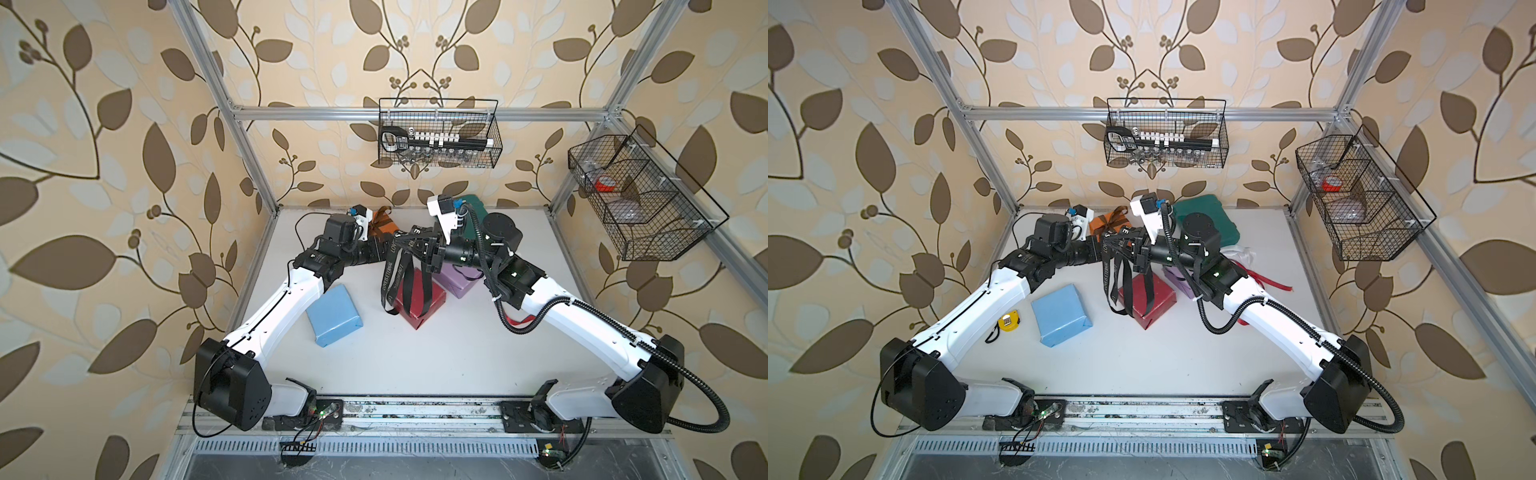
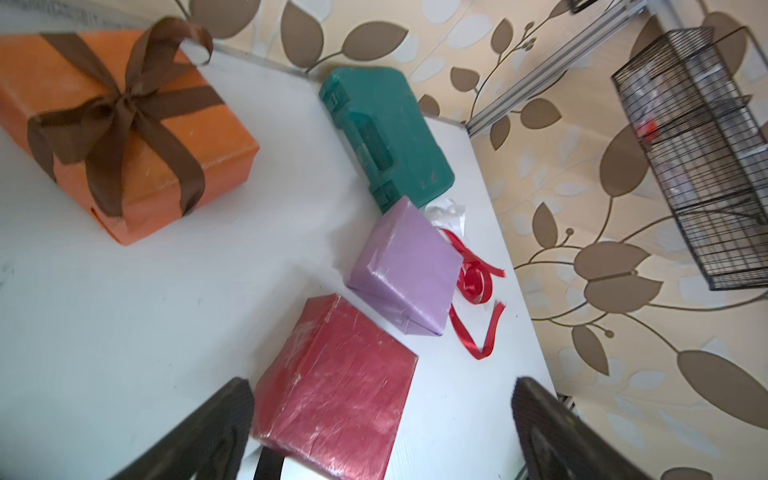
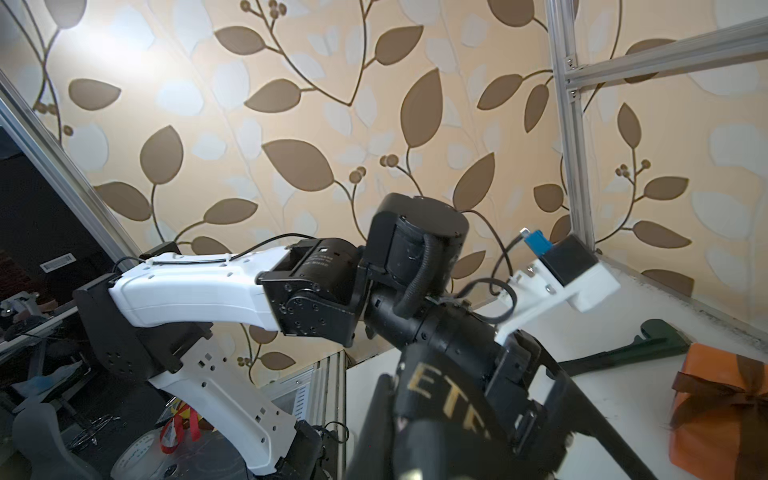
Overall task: Untie the ribbon bows on the gift boxes
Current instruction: Pull the ribbon from the gift box.
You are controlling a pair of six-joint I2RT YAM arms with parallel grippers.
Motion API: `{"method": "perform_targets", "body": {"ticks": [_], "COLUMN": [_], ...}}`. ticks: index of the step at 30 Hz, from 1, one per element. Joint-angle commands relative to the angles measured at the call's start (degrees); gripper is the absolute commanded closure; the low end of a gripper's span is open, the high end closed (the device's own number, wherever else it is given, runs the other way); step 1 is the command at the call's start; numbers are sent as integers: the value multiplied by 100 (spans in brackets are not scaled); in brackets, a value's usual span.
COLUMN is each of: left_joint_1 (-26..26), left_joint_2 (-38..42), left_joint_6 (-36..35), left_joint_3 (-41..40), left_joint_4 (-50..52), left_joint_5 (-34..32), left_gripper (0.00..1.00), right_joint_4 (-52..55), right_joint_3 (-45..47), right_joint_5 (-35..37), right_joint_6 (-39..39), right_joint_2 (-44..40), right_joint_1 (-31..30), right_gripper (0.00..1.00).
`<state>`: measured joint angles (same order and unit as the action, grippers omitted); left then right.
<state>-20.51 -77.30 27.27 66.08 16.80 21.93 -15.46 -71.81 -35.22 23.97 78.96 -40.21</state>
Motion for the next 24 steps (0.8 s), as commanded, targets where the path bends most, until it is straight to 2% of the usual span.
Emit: {"method": "perform_targets", "body": {"ticks": [1, 10, 16, 24], "left_joint_1": [65, 74, 126, 148], "left_joint_2": [309, 221, 80, 31], "left_joint_6": [-71, -237, -317, -490], "left_joint_3": [-84, -60, 94, -16], "left_joint_4": [134, 352, 440, 502], "left_joint_5": [-83, -260, -296, -288], "left_gripper": [1, 1, 1, 1], "right_joint_4": [89, 1188, 1515, 1450], "right_joint_3": [-189, -1174, -1410, -1217], "right_joint_5": [-106, 147, 407, 792], "right_joint_6": [-47, -604, -500, -148], "right_joint_2": [-27, -288, -695, -1356], "right_joint_1": [-69, 109, 1016, 2720], "right_gripper": [100, 100, 100, 100]}}
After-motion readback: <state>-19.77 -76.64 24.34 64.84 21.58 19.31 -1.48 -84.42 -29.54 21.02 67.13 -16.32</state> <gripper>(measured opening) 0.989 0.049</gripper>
